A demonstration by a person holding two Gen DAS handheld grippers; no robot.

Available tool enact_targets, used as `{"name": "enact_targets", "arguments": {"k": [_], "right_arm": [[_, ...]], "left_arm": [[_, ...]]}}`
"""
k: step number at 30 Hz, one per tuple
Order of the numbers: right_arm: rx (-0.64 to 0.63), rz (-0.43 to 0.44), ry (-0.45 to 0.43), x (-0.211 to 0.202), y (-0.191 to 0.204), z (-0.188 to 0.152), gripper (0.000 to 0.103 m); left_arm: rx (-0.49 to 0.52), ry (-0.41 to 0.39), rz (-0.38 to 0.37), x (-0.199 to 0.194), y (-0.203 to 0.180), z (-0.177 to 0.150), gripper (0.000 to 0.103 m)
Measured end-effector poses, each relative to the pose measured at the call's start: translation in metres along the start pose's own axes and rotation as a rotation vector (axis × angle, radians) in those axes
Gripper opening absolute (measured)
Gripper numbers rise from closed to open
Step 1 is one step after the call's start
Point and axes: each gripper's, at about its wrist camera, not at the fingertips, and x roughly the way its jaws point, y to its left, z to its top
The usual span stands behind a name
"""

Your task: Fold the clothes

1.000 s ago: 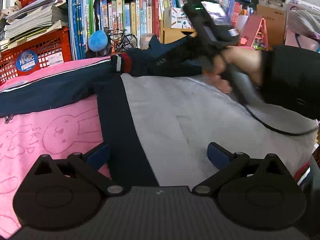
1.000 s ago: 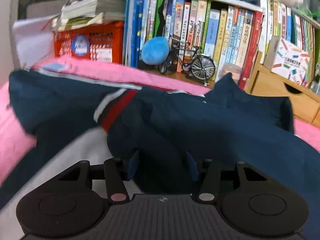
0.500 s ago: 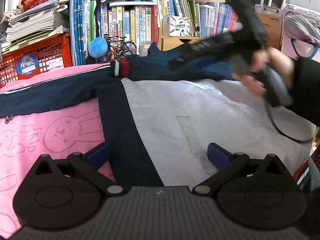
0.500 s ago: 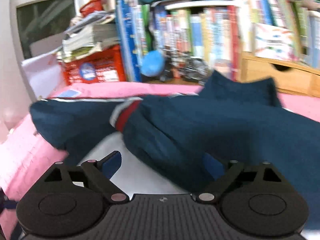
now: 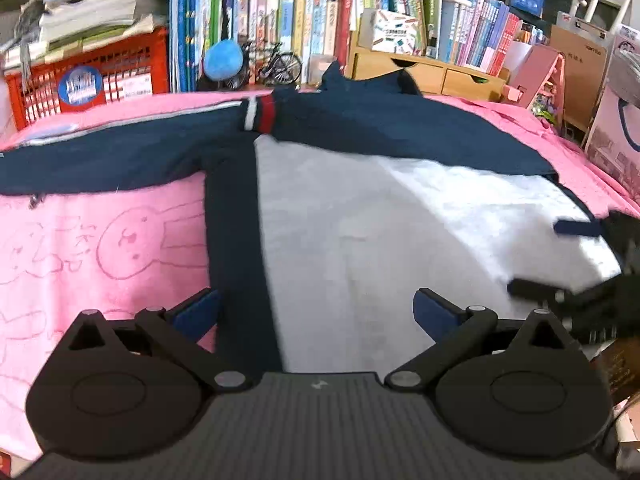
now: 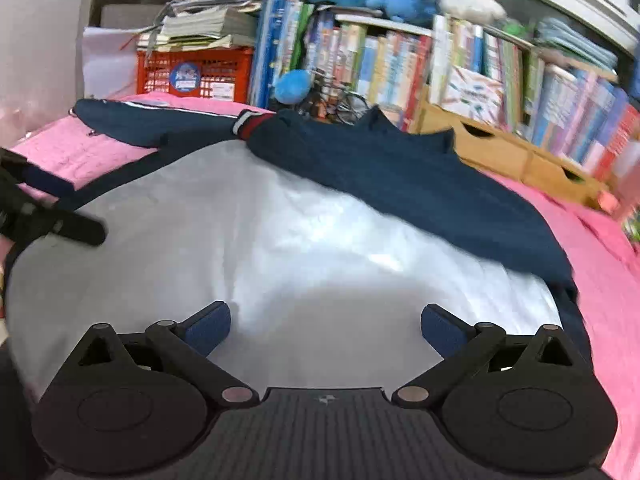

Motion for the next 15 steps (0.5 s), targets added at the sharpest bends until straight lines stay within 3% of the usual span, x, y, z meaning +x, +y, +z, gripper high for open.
{"name": "enact_targets", "arguments": {"k": [5, 15], "right_arm": [[0.121, -0.008, 0.014, -0.025, -0.007, -0.022, 0.103], [0.154, -0.042, 0.049, -0.059, -0.011, -0.053, 0.103]], "left_arm": [[0.013, 0.033, 0.003, -0.007, -0.030, -0.006, 0.103], [0.096, 0.099, 0.038, -0.016, -0.075, -0.027, 0.103]]}}
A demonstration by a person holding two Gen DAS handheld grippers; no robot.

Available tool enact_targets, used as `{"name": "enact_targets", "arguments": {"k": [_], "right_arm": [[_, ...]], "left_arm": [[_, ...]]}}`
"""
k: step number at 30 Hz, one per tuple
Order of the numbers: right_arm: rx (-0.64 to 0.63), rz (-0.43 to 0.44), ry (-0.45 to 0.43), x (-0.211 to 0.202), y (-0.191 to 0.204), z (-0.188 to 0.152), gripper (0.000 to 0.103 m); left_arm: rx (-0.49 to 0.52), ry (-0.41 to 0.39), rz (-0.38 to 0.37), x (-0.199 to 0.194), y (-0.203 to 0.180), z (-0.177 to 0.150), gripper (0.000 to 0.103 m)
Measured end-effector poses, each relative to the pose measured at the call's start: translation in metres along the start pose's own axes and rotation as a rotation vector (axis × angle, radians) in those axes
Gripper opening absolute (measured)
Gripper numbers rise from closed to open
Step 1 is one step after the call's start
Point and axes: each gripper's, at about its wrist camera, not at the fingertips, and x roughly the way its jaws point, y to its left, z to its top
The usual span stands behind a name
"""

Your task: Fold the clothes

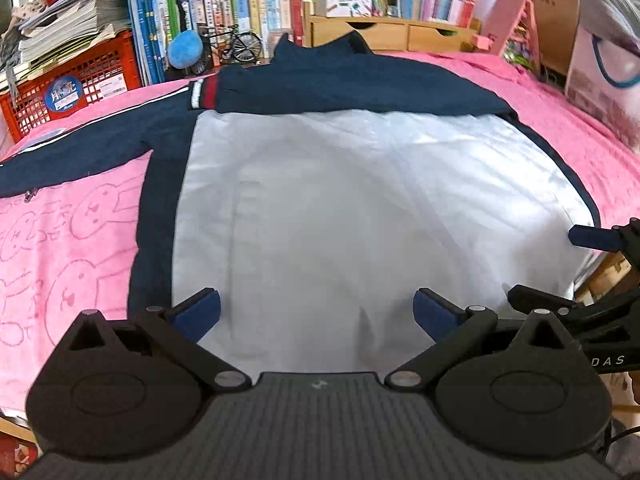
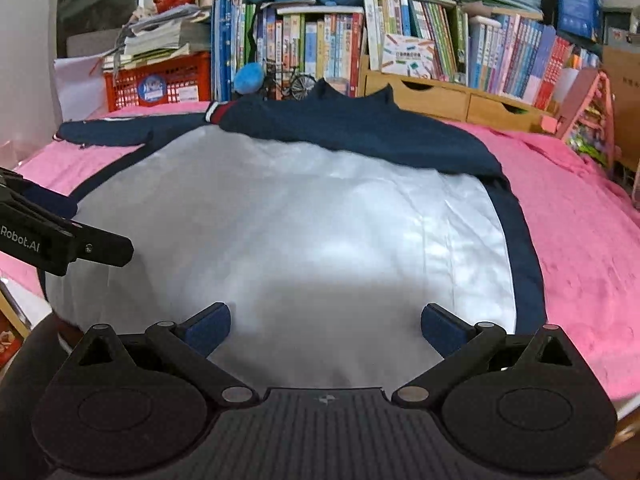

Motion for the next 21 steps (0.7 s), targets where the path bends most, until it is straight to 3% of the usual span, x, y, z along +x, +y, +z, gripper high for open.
{"name": "enact_targets", "arguments": {"k": [10, 21], "right_arm": [[0.026, -0.021, 0.079, 0.004, -0.001, -0.020, 0.103], [-0.003, -0.007, 0.098, -0.004, 0.001, -0.027, 0.103]], "left_arm": [[0.062, 0.040, 0.082, 0.006, -0.019, -0.019, 0.103], [0.047, 0.058, 0.071, -0.003, -0.024, -0.029, 0.103]]}}
